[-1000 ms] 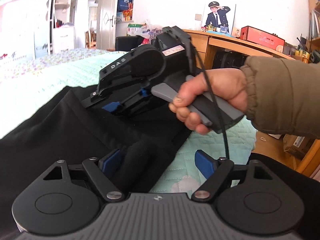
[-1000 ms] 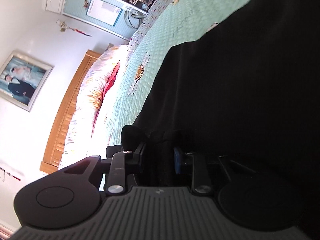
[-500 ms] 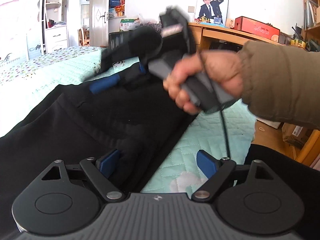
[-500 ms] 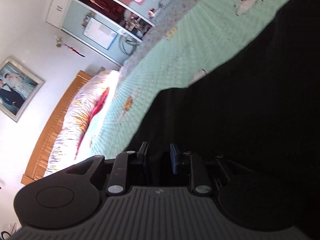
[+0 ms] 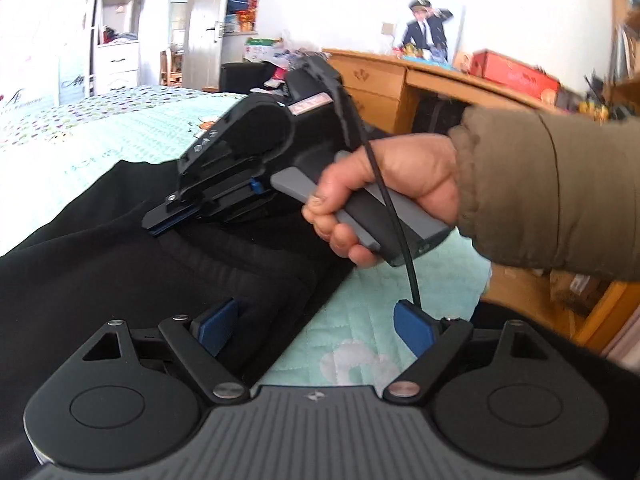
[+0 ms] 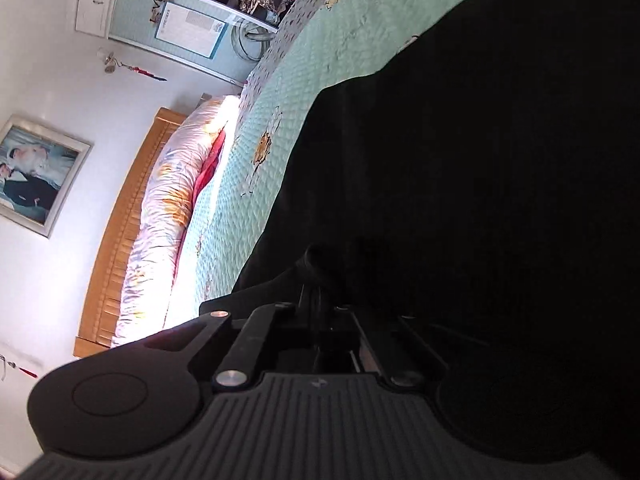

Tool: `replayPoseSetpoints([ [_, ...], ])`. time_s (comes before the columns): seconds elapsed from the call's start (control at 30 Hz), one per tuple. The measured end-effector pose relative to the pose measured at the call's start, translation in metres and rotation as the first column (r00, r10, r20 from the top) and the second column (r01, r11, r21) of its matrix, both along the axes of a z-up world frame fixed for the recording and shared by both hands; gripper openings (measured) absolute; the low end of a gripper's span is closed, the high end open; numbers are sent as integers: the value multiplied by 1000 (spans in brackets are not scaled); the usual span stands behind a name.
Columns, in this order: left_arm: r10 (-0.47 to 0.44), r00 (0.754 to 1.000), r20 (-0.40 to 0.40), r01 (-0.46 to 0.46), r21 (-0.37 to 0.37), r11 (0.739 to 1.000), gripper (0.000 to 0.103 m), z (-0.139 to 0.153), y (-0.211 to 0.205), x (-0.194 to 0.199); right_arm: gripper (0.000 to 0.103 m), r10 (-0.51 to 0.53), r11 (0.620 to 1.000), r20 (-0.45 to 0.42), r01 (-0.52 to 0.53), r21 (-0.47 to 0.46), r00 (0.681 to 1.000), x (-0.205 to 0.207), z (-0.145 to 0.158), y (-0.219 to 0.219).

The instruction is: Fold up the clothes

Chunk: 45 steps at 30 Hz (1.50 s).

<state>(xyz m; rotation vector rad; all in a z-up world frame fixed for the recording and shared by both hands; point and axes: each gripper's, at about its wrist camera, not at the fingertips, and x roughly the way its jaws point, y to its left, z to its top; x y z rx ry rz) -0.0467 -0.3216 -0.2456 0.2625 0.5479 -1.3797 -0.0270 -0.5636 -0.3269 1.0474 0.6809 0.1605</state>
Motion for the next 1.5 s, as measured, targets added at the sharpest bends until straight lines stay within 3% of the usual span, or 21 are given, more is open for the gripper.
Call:
replayPoseSetpoints([
  [0.03, 10, 1000, -16, -10, -12, 1000, 87, 3, 5, 0, 2, -4, 1000, 7, 4, -9, 1000, 0, 4, 0],
  [0.1, 30, 998, -57, -33, -51, 998, 87, 12, 14, -2, 8, -35, 999, 25, 36, -39, 999, -6, 15, -2],
  [0.13, 44, 997, -69, -49, -66, 997, 87, 15, 19, -2, 28, -49, 997, 32, 51, -65, 998, -11, 22, -2],
  [0.17, 60, 995, -80, -67, -80, 995, 87, 19, 23, -4, 38, -44, 995, 60, 49, -82, 997, -18, 31, 1],
  [0.27, 103, 985, -140, -119, -109, 987, 88, 25, 35, 2, 46, 10, 1000, 171, -5, -27, 985, -32, 44, 18],
  [0.33, 125, 978, -165, -141, -90, 986, 88, 22, 31, 8, 55, 36, 999, 176, -41, 25, 984, -38, 36, 28],
  [0.4, 129, 966, -226, -139, -27, 990, 88, 8, 18, 20, 57, 5, 999, 119, -11, 47, 993, -44, 17, 29],
  [0.47, 149, 948, -281, -137, 61, 989, 88, -8, 4, 31, 28, -63, 997, 42, 61, 49, 997, -53, -3, 24],
  [0.53, 154, 948, -277, -147, 44, 988, 88, -7, 2, 31, 33, -149, 987, 73, 144, 77, 986, -71, -2, 12],
  [0.57, 156, 946, -283, -149, 46, 988, 88, -4, 2, 31, 43, -189, 980, 112, 180, 85, 976, -84, 4, 6],
  [0.63, 161, 942, -294, -152, 51, 987, 88, 2, 1, 31, 54, -301, 953, 176, 286, 105, 937, -120, 15, -14],
  [0.7, 167, 933, -318, -162, 42, 986, 88, 8, 3, 32, 55, -430, 902, 200, 413, 124, 880, -158, 19, -37],
  [0.9, 134, 899, -418, -179, -71, 981, 88, 38, -9, 34, 68, -691, 722, 156, 682, 118, 705, -260, 21, -92],
  [1.03, 185, 818, -544, -243, -37, 969, 88, 40, -37, 54, 76, -775, 632, 103, 756, 171, 624, -275, 11, -111],
  [1.1, 205, 777, -596, -263, -12, 965, 88, 40, -50, 61, 76, -794, 604, 70, 768, 212, 604, -262, 5, -119],
  [1.13, 217, 760, -612, -291, -21, 957, 88, 40, -50, 63, 77, -783, 618, 79, 757, 213, 617, -250, 4, -119],
  [1.17, 230, 744, -628, -319, -32, 947, 88, 41, -49, 65, 77, -747, 663, 114, 719, 211, 655, -240, 9, -115],
  [1.3, 313, 679, -664, -402, 20, 915, 88, 32, -45, 77, 70, -505, 862, 194, 505, 54, 841, -174, 36, -93],
  [1.37, 347, 638, -687, -422, 65, 904, 88, 22, -40, 83, 18, -378, 922, 194, 387, -9, 905, -133, 45, -80],
  [1.4, 350, 623, -699, -422, 76, 903, 88, 17, -37, 85, 9, -334, 940, 185, 342, -13, 924, -108, 46, -77],
  [1.5, 361, 595, -718, -420, 105, 902, 88, 1, -33, 93, 7, -212, 970, 141, 226, -87, 967, -33, 48, -69],
])
